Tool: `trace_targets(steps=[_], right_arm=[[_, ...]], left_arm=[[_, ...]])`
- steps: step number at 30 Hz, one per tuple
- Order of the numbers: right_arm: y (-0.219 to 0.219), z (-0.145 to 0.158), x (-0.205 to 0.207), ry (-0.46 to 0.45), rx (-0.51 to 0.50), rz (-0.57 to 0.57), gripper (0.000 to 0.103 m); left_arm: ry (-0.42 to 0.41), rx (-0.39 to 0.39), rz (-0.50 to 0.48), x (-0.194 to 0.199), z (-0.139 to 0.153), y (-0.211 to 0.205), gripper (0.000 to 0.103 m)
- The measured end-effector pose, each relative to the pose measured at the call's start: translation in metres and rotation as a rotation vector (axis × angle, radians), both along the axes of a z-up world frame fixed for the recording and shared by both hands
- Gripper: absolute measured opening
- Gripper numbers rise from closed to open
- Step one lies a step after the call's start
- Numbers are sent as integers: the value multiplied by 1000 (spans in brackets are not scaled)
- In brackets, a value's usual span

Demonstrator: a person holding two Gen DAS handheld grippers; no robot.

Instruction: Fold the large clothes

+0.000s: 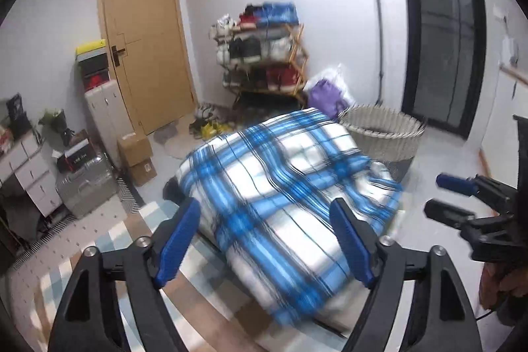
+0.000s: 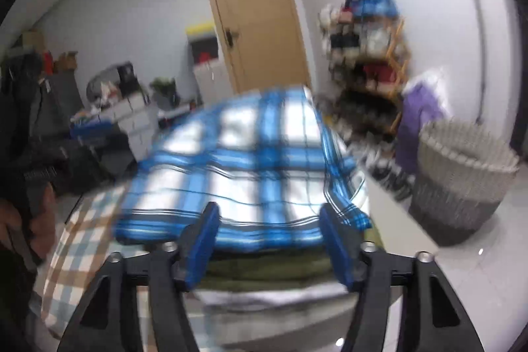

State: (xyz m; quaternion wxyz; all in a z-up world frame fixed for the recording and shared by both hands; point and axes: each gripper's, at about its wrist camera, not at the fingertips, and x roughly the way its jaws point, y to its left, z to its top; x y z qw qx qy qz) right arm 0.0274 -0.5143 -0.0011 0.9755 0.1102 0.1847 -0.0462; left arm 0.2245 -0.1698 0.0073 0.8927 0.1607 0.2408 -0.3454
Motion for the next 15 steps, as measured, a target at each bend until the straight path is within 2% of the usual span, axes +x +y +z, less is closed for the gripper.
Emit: trace_targets(steps=[1,4,5,6,7,10,12,15], right_arm=[[13,7,-19,-34,-14,-18,88],[57,31,-64,-113,-60,-76,103],[72,39,-77,-135,-78,-102,103],[87,45,-91,-158,-95,-123,103],[96,49,-102,-181,-114,-136,103],[127,54,-133,-269,-185,-180,103],[147,47,-151,-273,-194,-195,103],[159,36,-163,-252,-145,-202,103]], left_arm=[[4,-22,8,-8,4,6,79],[-31,-66,61,-30,5,20,82],[-41,-85,69,-46,6,35,91],[-56,-99,71,-47,9,31,100],[-82,-123,71,-48,8,26,102],[-210,-151,56,-80,-2,34,102],[-217,-136,42,-98,-8,37,102],[-201,-168,42,-112,-14,48,102]])
